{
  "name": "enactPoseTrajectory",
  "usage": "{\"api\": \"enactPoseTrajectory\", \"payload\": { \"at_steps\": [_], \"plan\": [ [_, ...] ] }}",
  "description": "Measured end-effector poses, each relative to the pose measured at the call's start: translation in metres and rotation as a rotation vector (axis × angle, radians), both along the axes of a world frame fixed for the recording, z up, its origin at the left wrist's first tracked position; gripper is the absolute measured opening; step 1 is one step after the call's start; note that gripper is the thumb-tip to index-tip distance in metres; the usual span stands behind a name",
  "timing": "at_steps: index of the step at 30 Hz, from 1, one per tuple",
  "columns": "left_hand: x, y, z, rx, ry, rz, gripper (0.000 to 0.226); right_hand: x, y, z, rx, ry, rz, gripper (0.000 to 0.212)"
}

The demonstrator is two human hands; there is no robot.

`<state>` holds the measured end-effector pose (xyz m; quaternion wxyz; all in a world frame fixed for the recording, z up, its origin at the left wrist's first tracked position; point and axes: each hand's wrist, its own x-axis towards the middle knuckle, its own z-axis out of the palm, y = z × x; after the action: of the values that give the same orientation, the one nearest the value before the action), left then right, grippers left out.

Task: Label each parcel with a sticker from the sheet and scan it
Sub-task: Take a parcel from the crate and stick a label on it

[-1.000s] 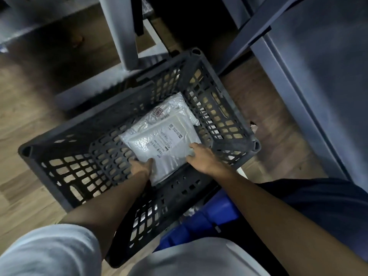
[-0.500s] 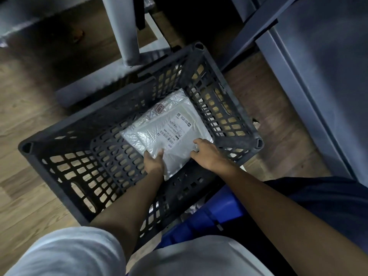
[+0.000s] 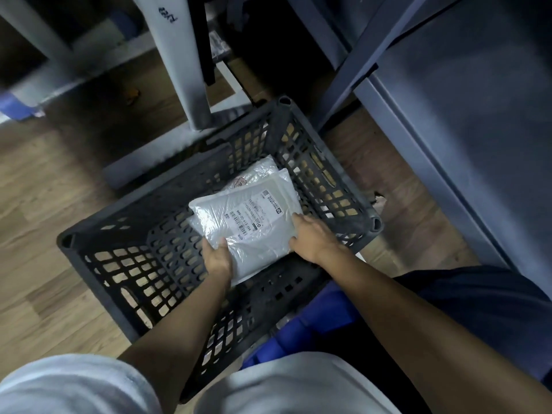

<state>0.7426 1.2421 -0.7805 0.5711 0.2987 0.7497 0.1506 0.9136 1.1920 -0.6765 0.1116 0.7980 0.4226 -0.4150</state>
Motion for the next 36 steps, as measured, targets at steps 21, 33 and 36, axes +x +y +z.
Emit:
{"api": "enactPoseTrajectory", "payload": {
  "at_steps": [21, 33, 36],
  "plan": [
    [0.006, 0.038, 0.171, 0.417, -0.251, 0.069, 0.024, 0.034, 0.0, 0.154, 0.326, -0.241, 0.047, 0.057],
    [0.02, 0.049, 0.321, 0.888, -0.389, 0.008, 0.025, 0.055, 0.01, 0.307, 0.74, -0.435, 0.061, 0.04],
    [0.026, 0.053, 0.359, 0.963, -0.447, 0.015, 0.03, 0.06, 0.007, 0.351, 0.86, -0.47, 0.054, 0.035]
  ]
}}
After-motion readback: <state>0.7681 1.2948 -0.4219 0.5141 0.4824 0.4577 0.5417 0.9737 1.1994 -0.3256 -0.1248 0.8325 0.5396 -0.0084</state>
